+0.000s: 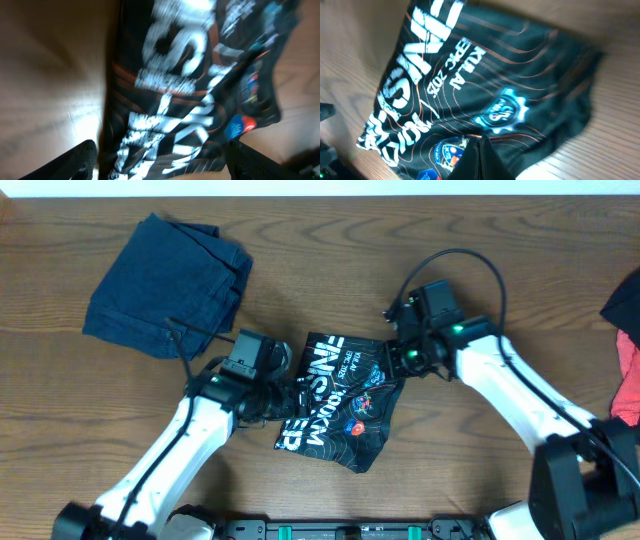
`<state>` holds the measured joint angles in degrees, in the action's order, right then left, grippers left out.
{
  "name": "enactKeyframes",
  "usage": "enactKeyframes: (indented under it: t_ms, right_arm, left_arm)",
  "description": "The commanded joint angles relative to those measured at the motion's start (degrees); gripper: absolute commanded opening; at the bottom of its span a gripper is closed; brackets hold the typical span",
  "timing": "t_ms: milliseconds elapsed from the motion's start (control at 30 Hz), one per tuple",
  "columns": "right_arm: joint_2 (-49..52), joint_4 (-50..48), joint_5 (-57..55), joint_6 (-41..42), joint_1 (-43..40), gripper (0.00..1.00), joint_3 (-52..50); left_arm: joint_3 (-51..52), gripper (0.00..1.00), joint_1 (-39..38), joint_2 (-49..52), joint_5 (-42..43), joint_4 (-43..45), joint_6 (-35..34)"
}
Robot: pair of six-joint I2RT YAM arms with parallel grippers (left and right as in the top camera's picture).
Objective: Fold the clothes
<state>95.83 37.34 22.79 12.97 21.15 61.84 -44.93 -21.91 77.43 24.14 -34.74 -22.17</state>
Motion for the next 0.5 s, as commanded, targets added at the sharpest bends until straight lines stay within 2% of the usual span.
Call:
enactKeyframes:
  t_ms: [0,33,67,100,200,300,400,467]
  right_arm:
    - [3.41,-3.28,1.01,-3.67,1.46,0.01,-0.09]
    - [4.26,-5.09,1.03,-4.57,1.62,0.01,-0.09]
    - [5.09,-6.86,1.03,-4.55,1.66,0.01,-0.09]
    - [6.64,-9.38,1.05,-4.42,1.7,0.01,-0.09]
    - [9.84,-12.28,1.01,-4.09,1.7,0.01,-0.09]
    - [14.27,-13.6,1.01,-2.27,1.7,0.01,-0.09]
    - [18.25,-12.48,0.98,-1.84,1.49,0.01,-0.09]
    - [18.82,-10.4,-1.29,1.4,0.83,0.01,-0.09]
  left_arm:
    - [-0.52,0.83,-0.02,2.12,6.91,-1.33,-1.92]
    - [-0.52,0.81,-0.04,2.34,8.15,-1.53,-1.92]
    - [-0.5,0.7,-0.07,2.43,8.48,-1.73,-1.95]
    - [-0.22,0.44,-0.33,2.51,8.2,-1.81,-1.92]
    - [0.9,0.14,-1.2,2.99,7.21,-1.44,-1.9]
    - [2.89,0.06,-2.8,4.31,3.02,-1.05,-1.95]
    - [5.53,0.06,-4.26,6.67,0.68,1.95,-1.97]
    - [6.88,0.06,-4.52,8.57,0.72,4.7,-1.97]
